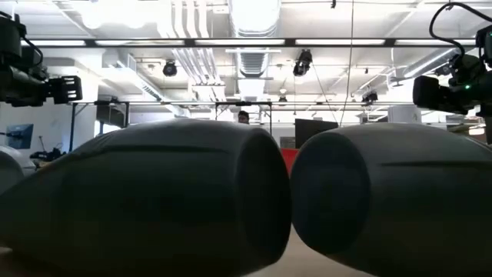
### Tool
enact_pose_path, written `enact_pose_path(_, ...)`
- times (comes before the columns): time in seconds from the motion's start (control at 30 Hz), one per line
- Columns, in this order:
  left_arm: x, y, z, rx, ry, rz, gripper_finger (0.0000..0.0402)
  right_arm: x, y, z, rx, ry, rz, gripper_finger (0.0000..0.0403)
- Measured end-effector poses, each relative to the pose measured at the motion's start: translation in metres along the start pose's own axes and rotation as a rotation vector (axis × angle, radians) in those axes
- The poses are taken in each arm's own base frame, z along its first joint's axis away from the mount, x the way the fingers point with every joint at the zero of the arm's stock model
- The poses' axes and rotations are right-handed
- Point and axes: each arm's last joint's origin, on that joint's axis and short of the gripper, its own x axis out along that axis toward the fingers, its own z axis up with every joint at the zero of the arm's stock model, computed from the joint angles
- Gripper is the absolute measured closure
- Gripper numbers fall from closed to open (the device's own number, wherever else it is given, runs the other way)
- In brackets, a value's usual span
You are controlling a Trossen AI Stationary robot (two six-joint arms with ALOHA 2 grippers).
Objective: Pick & Place Travel size toiletries
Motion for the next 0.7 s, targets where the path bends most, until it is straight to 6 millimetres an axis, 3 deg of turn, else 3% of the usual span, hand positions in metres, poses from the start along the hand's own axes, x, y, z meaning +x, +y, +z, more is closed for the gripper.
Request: enact_pose_path(0.7, 0.0000, 0.0000, 0.0004, -0.001, -0.004, 0.000, 0.0200, 0.0000, 0.0000, 0.0000, 0.002, 0.000, 0.000, 0.0325)
